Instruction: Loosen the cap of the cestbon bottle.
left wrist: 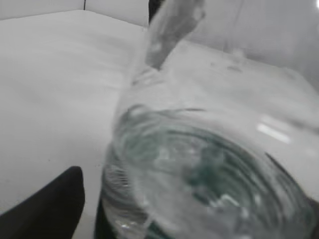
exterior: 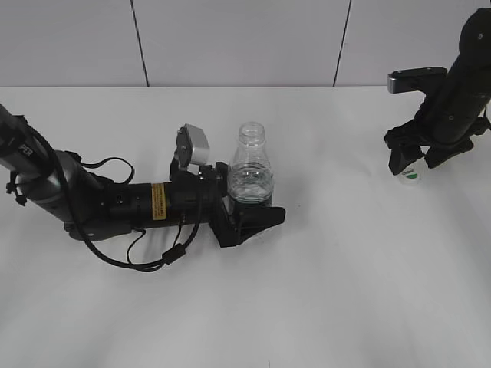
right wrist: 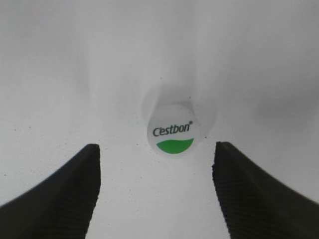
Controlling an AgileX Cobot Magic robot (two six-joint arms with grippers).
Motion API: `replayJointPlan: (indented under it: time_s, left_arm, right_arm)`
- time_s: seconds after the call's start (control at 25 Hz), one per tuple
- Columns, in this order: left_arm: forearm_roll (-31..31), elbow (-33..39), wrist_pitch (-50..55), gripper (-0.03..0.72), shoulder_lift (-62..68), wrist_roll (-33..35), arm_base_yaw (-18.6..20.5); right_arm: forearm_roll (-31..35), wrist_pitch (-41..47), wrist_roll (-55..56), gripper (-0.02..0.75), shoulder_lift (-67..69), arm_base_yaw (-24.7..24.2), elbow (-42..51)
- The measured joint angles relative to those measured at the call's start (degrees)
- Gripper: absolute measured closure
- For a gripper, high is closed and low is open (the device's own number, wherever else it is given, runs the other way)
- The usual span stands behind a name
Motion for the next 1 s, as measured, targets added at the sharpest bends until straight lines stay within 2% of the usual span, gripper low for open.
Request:
replayJointPlan:
  time_s: [0.44, 1.0]
  left_arm:
    - [0.93, 0.0, 0.07, 0.094, -7.55, -2.15, 0.0]
    - [2.48, 0.05, 0.01, 0.095, -20.74, -10.35, 0.0]
  right_arm:
    - [0.0, 0.0, -0.06, 0.204, 0.0, 0.0, 0.0]
    - [0.04, 0.18, -0.24, 0.203, -0.04, 0.0, 0.0]
